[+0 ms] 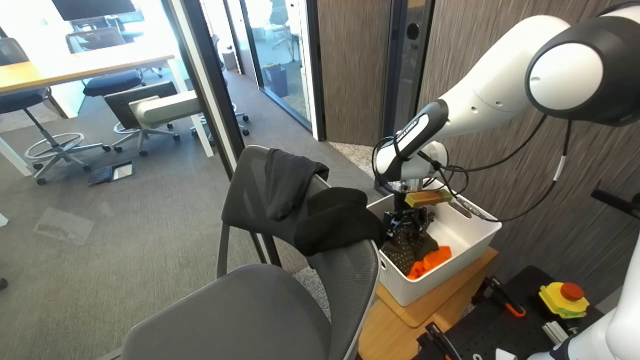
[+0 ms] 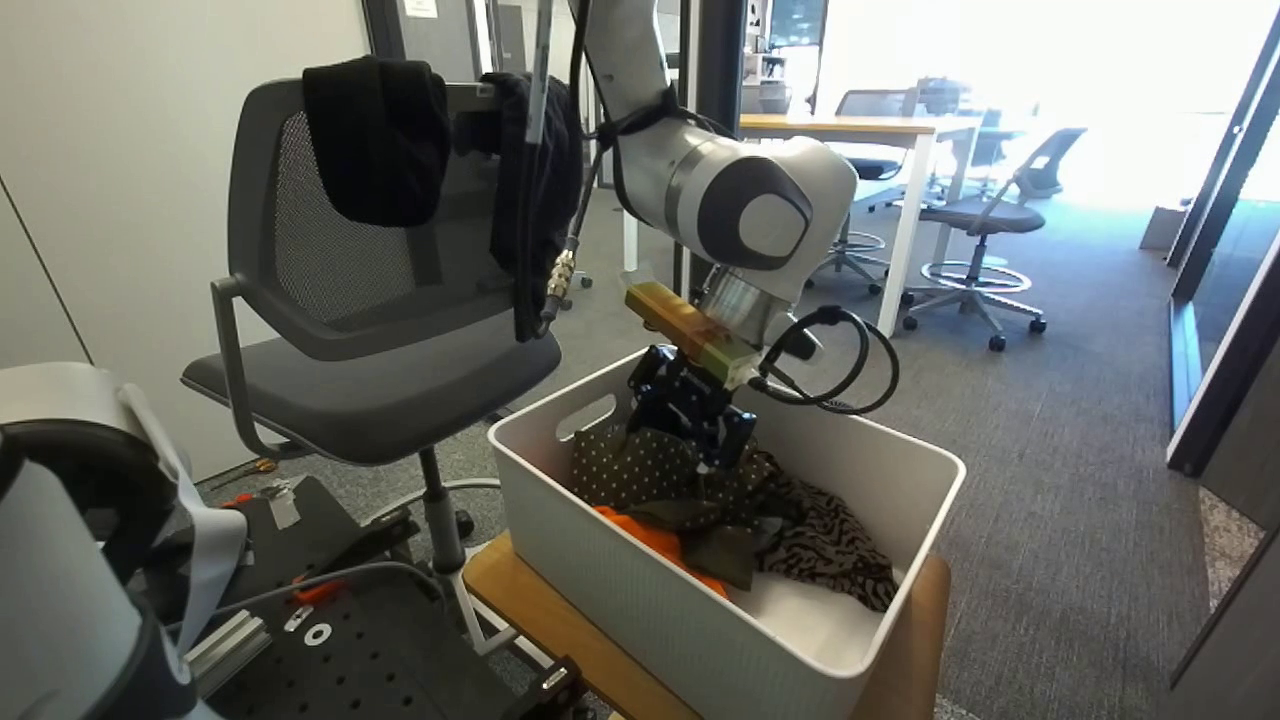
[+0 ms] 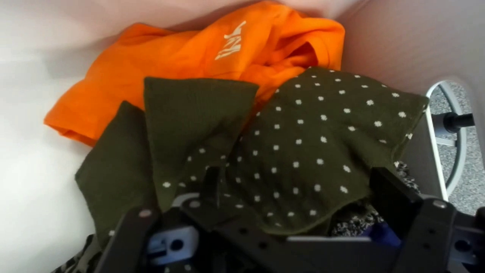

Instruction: Put the sock on to the chair then the two shirts into the basket.

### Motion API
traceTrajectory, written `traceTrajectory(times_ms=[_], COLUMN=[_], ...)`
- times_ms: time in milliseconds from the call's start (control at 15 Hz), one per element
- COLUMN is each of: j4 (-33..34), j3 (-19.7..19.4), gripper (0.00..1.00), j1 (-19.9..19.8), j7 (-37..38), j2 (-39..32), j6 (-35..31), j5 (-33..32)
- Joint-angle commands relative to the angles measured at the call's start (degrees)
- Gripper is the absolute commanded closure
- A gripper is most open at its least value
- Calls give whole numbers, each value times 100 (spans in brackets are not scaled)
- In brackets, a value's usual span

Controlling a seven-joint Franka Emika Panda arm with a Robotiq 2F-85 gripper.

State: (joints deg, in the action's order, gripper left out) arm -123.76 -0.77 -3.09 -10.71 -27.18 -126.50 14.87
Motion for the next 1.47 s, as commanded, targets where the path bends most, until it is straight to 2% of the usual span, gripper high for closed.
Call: traceTrajectory(times_ms=[0,67,133,200,667,800,933,1067,1400], j4=[186,191,193,202,174,126,-21,-210,-796], j3=[80,87,90,97,143,151,166,189,105], gripper=[0,25,27,34,89,96,98,93,93], j1=[-121,-140,-144,-155,-212,-262,-344,-476,-569], j7=[140,136,145,139,85,45,-13,-97,-197], j2=[-153,-170,-183,-196,-144,-78,129,446,1629], j6=[11,11,6,25,119,185,247,351,567], j5=[-19,-5,-11,-9,42,82,157,326,717])
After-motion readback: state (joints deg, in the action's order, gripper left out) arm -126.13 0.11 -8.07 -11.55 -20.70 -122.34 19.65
